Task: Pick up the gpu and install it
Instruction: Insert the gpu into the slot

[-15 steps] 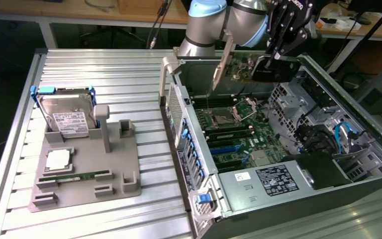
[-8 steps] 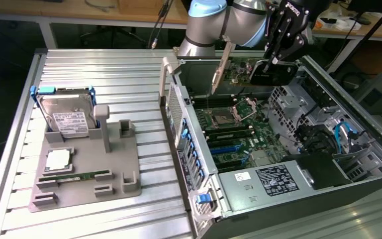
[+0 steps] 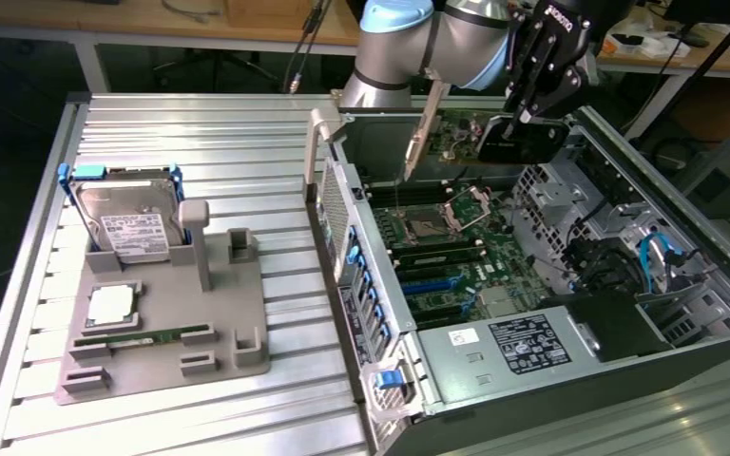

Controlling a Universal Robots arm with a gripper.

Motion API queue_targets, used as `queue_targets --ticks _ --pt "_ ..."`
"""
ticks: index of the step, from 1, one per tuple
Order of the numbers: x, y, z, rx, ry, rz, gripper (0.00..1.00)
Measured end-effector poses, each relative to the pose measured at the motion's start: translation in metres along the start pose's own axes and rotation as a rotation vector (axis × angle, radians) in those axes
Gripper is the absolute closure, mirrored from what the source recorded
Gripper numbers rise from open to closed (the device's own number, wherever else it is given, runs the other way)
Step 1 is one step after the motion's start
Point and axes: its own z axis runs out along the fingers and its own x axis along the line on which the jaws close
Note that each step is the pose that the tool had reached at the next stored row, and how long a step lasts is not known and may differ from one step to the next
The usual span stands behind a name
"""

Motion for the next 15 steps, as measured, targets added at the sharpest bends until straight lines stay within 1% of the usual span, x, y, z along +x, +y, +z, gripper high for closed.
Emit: queue_targets --ticks 12,15 --pt "0.0 0.0 0.0 0.0 0.0 0.0 0.73" --pt "0.0 0.0 0.0022 0.0 -0.0001 0.0 0.73"
